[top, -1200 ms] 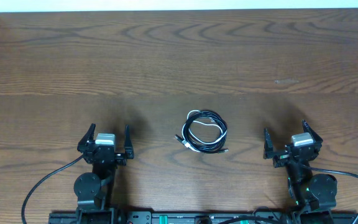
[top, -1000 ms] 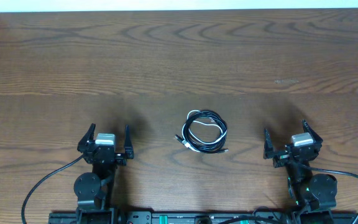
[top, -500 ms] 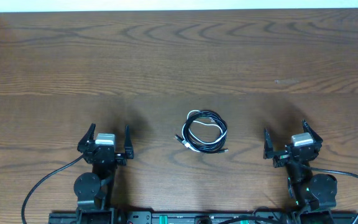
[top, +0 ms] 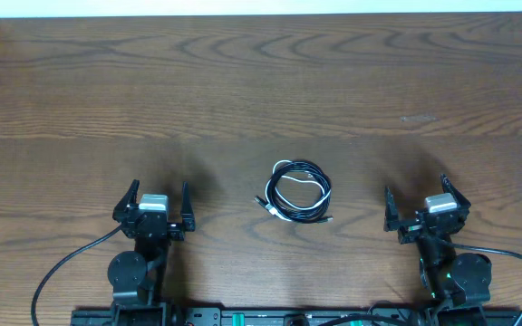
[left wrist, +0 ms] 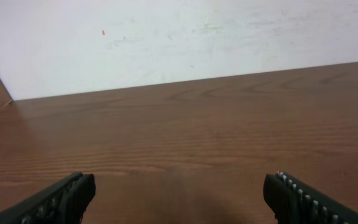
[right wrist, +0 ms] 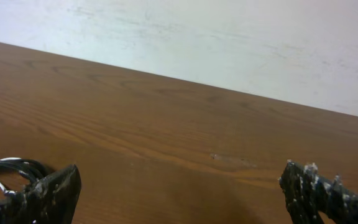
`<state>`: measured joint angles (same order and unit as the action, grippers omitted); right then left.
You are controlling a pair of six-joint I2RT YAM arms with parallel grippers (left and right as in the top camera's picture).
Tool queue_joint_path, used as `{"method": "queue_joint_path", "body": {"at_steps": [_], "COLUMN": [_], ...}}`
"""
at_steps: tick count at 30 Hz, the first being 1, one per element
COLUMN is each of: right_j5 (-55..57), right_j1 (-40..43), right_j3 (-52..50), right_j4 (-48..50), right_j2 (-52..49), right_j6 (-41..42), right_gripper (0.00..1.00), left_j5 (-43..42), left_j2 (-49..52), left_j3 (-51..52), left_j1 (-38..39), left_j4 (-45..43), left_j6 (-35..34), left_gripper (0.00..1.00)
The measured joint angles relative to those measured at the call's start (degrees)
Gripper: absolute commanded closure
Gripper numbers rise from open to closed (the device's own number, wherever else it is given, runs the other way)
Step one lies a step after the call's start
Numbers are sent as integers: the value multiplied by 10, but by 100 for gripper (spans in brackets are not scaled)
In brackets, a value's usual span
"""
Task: Untangle cables
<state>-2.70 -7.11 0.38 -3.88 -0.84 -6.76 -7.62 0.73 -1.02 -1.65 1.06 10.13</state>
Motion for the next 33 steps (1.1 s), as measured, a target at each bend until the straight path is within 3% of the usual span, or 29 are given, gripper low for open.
{"method": "queue_joint_path", "body": {"at_steps": [7, 11, 18, 26, 33], "right_j5": [19, 23, -22, -66, -168], "right_j1": [0, 0, 0, 0, -1], "right_j3": [0, 0, 4, 144, 337], "right_j4": [3, 3, 30, -84, -261], "right_j2": [0, 0, 0, -20, -153], "right_j6": [6, 76, 164, 218, 243], "right_gripper": [1, 1, 1, 1, 1], "left_j5": [-3, -27, -61, -120, -245], "left_j2": [0, 0, 2, 105, 292], "left_j3": [0, 0, -14, -210, -396], "left_j1": [0, 0, 0, 0, 0], "left_j4": [-7, -23, -11, 88, 174], "left_j6": [0, -14, -147, -213, -271], "left_gripper": [8, 8, 8, 8, 8]}}
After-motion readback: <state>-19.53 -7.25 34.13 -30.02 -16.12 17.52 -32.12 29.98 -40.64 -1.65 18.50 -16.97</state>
